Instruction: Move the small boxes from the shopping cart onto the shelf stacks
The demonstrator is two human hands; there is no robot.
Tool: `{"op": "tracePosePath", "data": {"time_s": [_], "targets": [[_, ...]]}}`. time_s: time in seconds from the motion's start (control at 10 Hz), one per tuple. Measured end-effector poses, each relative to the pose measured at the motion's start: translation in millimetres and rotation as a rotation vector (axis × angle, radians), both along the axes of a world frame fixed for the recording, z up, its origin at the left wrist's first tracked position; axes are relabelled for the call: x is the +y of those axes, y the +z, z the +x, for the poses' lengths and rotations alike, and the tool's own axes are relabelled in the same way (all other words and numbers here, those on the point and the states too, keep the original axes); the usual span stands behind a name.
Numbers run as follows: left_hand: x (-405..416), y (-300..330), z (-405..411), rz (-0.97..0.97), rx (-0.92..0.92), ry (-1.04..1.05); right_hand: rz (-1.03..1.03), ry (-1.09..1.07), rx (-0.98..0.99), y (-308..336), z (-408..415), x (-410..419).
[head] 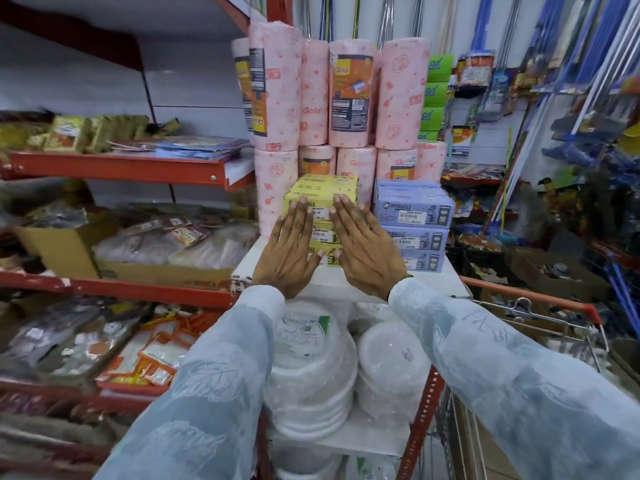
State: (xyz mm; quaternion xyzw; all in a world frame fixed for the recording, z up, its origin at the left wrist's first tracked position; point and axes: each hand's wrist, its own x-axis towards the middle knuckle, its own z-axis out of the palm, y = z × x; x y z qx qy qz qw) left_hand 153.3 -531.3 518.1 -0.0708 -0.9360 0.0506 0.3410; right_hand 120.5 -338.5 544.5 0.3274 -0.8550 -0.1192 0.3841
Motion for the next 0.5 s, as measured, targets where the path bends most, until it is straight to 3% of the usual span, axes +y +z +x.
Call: {"op": "tracePosePath", "data": {"time_s": [0.3, 0.5], "targets": [[0.2, -12.8, -14.6, 0.041, -0.060, -0.040, 0.024, -0.062, 0.004, -3.8, -4.9, -3.4], [7.0, -0.1, 2.3, 0.013, 0.080, 0.023, -0.093, 0.041, 0.012, 16.8, 15.8, 11.6]]}}
